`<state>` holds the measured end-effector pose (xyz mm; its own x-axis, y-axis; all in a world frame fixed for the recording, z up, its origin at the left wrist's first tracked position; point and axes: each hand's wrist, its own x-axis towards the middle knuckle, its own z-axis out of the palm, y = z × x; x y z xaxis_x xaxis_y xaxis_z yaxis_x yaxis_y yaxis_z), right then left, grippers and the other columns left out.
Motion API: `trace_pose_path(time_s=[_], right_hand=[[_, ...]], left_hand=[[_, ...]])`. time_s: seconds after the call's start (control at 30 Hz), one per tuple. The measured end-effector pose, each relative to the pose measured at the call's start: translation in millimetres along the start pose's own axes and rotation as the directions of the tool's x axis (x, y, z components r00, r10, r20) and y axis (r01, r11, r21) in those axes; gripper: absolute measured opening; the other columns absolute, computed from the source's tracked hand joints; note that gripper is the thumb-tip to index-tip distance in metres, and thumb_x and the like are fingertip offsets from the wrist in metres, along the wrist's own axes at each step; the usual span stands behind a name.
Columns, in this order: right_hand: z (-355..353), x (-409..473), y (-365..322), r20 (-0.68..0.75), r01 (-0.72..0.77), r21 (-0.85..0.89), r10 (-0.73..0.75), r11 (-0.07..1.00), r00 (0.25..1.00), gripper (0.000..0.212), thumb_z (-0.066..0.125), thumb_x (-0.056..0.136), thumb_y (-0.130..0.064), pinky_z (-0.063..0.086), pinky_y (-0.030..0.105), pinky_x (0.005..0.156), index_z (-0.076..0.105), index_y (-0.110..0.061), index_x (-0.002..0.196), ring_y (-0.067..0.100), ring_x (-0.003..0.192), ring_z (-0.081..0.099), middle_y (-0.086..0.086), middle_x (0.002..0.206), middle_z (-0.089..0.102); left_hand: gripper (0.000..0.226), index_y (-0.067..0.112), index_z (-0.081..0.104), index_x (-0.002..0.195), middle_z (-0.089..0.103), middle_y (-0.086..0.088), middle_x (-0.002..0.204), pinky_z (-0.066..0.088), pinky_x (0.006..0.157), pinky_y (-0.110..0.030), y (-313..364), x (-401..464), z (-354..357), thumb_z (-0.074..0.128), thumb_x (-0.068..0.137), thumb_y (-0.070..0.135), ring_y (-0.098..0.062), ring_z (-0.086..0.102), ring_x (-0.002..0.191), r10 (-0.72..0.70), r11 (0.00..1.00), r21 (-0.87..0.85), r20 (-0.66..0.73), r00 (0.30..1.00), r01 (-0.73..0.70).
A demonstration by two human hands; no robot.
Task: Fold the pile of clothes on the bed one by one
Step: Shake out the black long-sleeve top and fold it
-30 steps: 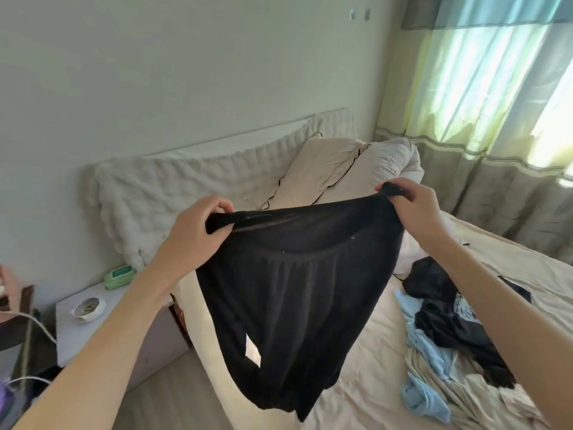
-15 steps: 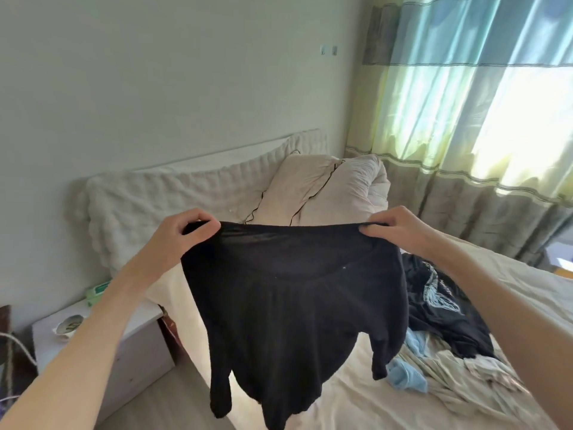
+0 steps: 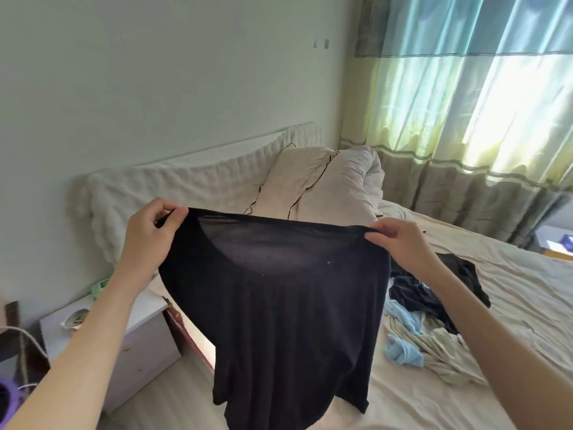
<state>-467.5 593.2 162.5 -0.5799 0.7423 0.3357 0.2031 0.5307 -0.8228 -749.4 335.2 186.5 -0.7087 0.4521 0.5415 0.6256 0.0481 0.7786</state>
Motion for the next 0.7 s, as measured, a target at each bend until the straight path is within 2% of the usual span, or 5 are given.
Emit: trace_pose_path(time_s=[0.13,0.27,0.33,0.5,0.7], right_hand=[[14.0,-6.9,6.9,-0.14,0.002,-0.163,-0.025,0.987,0.99,0.016,0.056,0.093,-0.013,0.036,0.003,0.065,0.066,-0.018,0.082,-0.004,0.07,0.055,-0.012,0.073,0.062],[23.6,-10.8,11.2,-0.007,-0.153,0.143,0.156,0.978,0.988,0.024,0.05,0.098,-0.016,0.041,0.025,0.074,0.065,-0.001,0.086,0.017,0.078,0.052,0.006,0.079,0.059],[25.0,-17.5,7.6,0.016,-0.125,0.198,0.124,0.972,0.992,0.023,0.049,0.098,-0.017,0.045,0.031,0.076,0.068,-0.012,0.085,0.016,0.079,0.056,0.006,0.08,0.062],[32.7,-21.4,-14.2,-0.096,0.059,0.112,-0.048,0.992,0.994,0.023,0.051,0.097,-0.015,0.039,0.006,0.065,0.064,-0.021,0.08,0.0,0.067,0.051,0.001,0.076,0.062],[41.2,-9.7,-26.5,-0.081,0.015,0.222,0.003,0.975,0.997,0.019,0.051,0.097,-0.01,0.038,0.008,0.066,0.066,-0.009,0.086,0.006,0.077,0.051,0.004,0.08,0.059]], left_hand=[[0.022,0.033,0.059,0.074,0.062,0.014,0.075,0.037,0.063,-0.001,-1.9,-17.2,3.4,0.059,0.091,0.019,0.012,0.055,0.069,0.026,0.998,0.048,0.052,0.998,-0.029],[0.016,0.028,0.058,0.077,0.062,0.011,0.076,0.039,0.068,-0.015,-11.9,-19.6,3.1,0.058,0.092,0.02,-0.004,0.056,0.074,0.007,0.994,0.105,0.029,1.0,-0.01],[0.01,0.022,0.06,0.083,0.064,0.002,0.081,0.04,0.073,-0.027,-20.4,-15.6,-2.3,0.057,0.093,0.021,-0.017,0.057,0.082,-0.036,0.994,0.108,-0.001,0.999,0.036],[0.01,0.018,0.062,0.089,0.065,-0.007,0.09,0.041,0.08,-0.035,-35.0,-11.0,-9.9,0.056,0.093,0.025,-0.028,0.06,0.091,-0.117,0.983,0.14,-0.025,0.993,0.12],[0.01,0.019,0.063,0.089,0.065,-0.007,0.092,0.042,0.08,-0.036,-39.3,-8.4,-10.1,0.056,0.093,0.026,-0.024,0.059,0.09,-0.128,0.978,0.161,-0.02,0.992,0.13]])
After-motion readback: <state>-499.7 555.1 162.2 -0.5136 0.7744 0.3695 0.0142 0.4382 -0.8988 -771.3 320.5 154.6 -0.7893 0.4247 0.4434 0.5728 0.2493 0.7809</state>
